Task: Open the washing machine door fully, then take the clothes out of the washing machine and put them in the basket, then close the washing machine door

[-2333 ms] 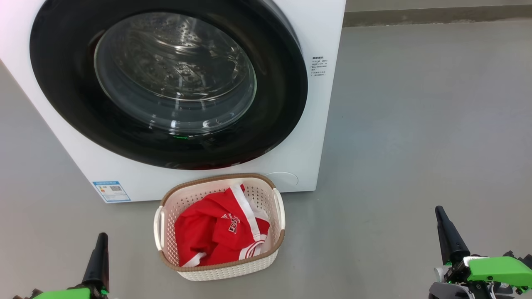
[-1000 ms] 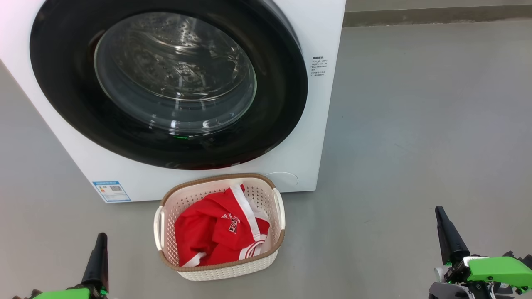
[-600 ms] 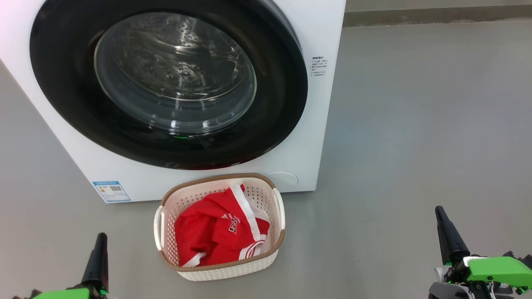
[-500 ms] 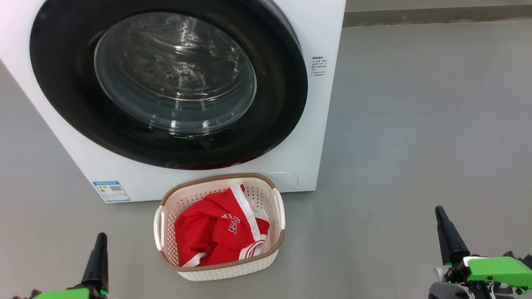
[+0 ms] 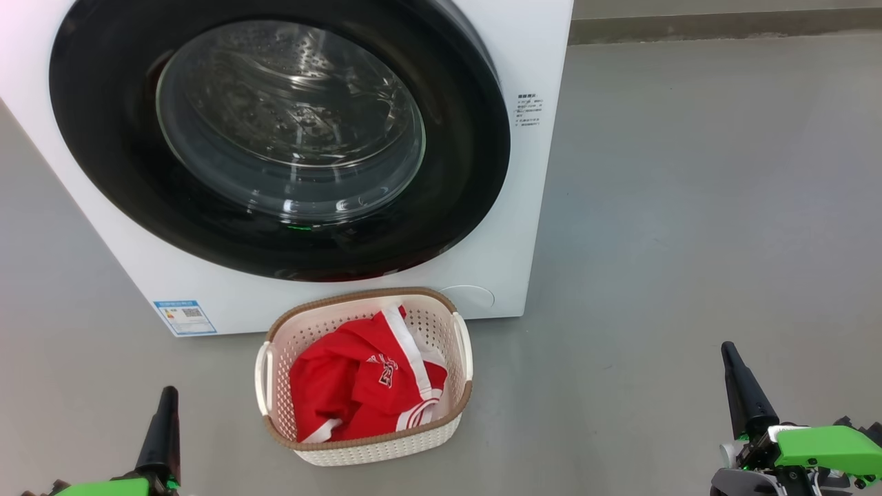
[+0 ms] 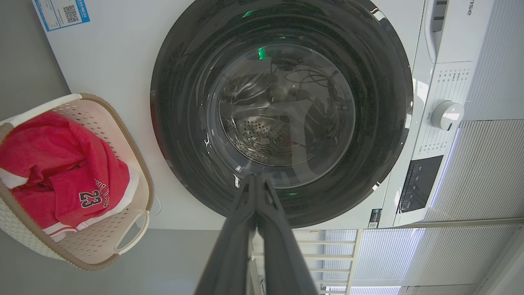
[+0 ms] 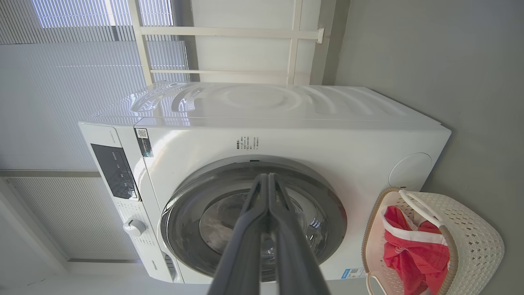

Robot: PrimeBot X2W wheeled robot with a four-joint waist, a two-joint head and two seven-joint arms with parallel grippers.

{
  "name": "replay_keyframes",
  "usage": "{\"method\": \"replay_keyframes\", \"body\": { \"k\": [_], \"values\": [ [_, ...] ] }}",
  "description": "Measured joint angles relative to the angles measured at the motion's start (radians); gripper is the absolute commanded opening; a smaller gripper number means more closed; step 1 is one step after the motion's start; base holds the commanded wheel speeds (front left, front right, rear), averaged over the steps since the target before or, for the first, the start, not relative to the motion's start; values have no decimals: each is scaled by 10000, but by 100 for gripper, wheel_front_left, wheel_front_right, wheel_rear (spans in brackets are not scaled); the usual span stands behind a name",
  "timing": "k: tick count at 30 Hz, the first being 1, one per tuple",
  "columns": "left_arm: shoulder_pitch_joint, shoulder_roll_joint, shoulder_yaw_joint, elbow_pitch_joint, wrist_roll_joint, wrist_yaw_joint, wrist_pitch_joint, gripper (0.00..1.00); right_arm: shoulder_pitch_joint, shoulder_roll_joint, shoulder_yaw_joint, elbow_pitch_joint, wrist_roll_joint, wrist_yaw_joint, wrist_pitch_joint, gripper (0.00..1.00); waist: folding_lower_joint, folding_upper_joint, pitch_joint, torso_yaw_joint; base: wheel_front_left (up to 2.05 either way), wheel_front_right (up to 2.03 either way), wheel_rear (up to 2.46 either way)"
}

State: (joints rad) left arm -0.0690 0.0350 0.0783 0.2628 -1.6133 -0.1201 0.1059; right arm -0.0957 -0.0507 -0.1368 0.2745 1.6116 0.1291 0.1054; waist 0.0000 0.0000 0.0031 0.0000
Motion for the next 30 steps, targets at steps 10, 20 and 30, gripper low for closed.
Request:
{"method": "replay_keyframes", "body": {
  "k": [10,20,30],
  "values": [
    [0,0,4,0,0,0,2,0,0,2,-2,0,0,0,0,0,0,0,0,0,0,0,0],
    [0,-2,10,0,2,0,15,0,0,6,-4,0,0,0,0,0,0,0,0,0,0,0,0],
    [0,-2,13,0,2,0,17,0,0,12,-4,0,0,0,0,0,0,0,0,0,0,0,0]
  ]
}}
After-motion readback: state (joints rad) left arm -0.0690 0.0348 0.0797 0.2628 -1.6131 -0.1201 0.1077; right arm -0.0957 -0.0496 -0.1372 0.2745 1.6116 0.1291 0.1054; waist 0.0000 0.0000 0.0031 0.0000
